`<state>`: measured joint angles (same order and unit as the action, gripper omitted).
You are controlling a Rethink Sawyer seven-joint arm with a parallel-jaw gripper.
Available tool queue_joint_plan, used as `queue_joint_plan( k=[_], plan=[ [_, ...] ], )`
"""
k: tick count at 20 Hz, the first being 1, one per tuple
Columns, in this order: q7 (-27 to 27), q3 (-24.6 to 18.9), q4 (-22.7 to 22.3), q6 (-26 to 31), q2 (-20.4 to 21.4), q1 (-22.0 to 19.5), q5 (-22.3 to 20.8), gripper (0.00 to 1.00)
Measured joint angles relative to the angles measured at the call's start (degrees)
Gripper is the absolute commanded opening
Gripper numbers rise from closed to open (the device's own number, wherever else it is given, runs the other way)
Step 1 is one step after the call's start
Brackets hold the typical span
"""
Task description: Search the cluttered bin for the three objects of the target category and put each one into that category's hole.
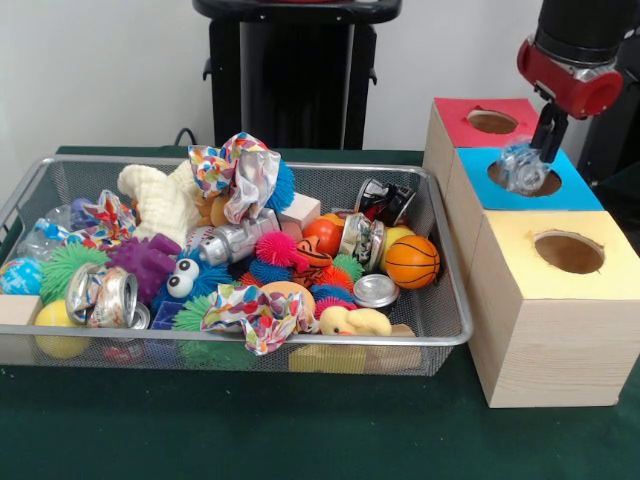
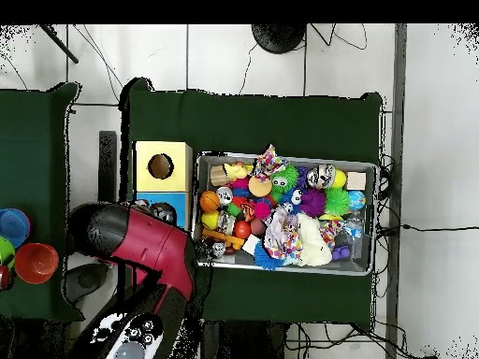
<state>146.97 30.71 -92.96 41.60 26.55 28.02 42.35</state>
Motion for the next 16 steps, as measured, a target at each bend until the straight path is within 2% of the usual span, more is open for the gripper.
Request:
queue_joint_plan(
  k=[10,11,16],
  plan=[
    [0.00,-0.02,0.01,-1.09,-0.89,0.27,0.21,0.00],
    [0.00,-0.02,0.01,-1.69,-1.36,0.54,0.21,1.00],
    [0.00,-0.03,0.46,-3.86,-1.57,0.81,0.21,1.00]
  ],
)
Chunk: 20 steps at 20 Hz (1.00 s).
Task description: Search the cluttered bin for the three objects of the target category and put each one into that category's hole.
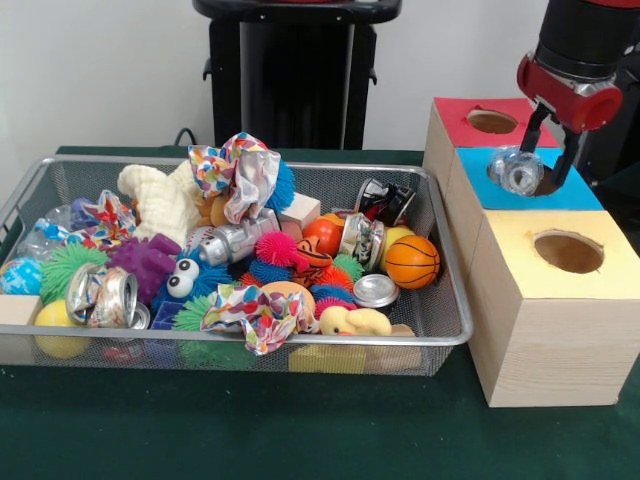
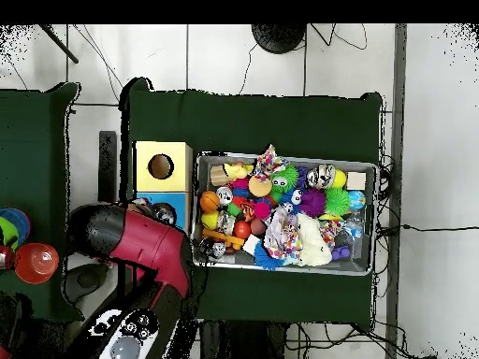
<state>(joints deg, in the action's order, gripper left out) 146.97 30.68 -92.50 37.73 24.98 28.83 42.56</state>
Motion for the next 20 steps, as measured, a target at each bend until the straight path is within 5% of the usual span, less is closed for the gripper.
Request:
queue_joint_plan(
  k=[11,20],
  plan=[
    [0.11,0.43,-0.01,0.23,0.45,0.61,-0.04,1.00],
    [0.31,2.03,0.31,7.26,3.85,0.65,-0.05,1.00]
  ],
)
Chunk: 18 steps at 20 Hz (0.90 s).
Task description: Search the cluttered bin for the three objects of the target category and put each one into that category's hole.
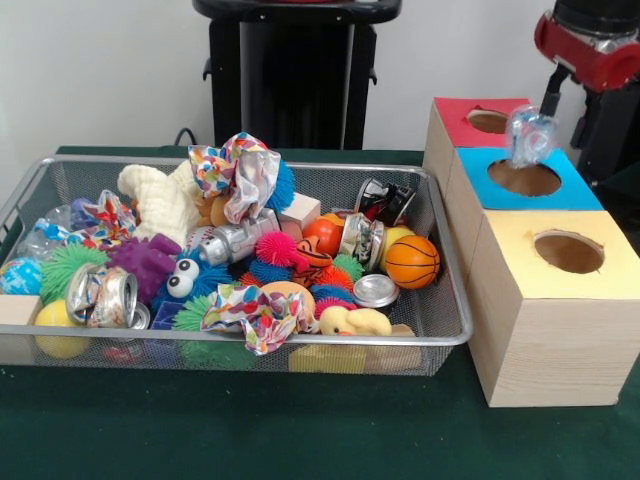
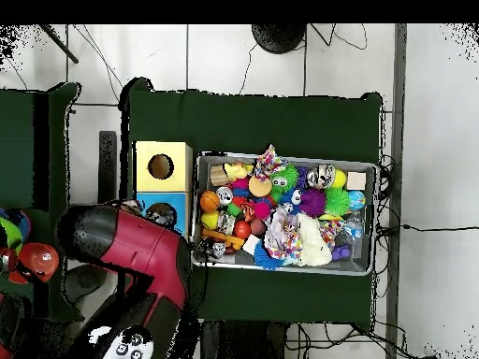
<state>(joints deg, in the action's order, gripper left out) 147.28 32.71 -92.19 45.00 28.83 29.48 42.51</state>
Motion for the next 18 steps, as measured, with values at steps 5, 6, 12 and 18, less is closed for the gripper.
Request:
queue_joint_plan(
  k=[5,6,12,18],
  plan=[
    [0.00,0.17,0.02,0.45,1.33,-0.05,0.70,1.00],
    [0.00,0.06,0.00,0.22,1.46,-0.12,1.10,1.00],
    [0.00,-1.80,-0.03,-6.01,1.38,-1.37,4.53,1.00],
    [0.00,-2.40,-0.03,-10.59,0.26,-2.03,4.86,1.00]
  ],
)
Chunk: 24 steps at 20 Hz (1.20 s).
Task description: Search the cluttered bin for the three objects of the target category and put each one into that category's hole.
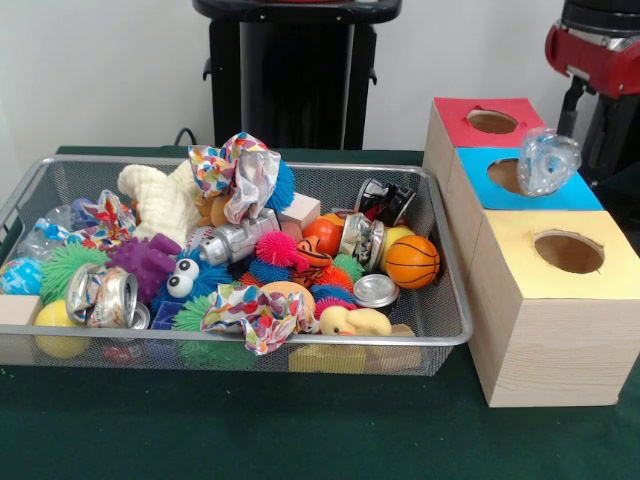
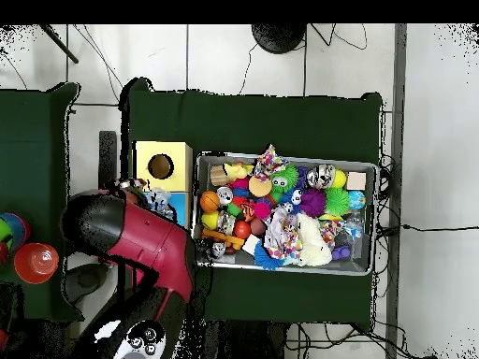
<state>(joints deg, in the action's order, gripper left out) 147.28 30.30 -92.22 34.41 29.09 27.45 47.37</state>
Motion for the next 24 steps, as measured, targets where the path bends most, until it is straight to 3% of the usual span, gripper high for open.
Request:
queue_joint_plan(
  k=[8,17,24],
  plan=[
    [0.00,1.04,0.46,1.49,-1.37,0.01,-1.74,1.00],
    [0.00,1.26,1.01,12.25,-0.94,-0.02,-5.17,1.00],
    [0.00,1.26,1.02,12.73,-0.93,-0.38,-5.48,1.00]
  ],
)
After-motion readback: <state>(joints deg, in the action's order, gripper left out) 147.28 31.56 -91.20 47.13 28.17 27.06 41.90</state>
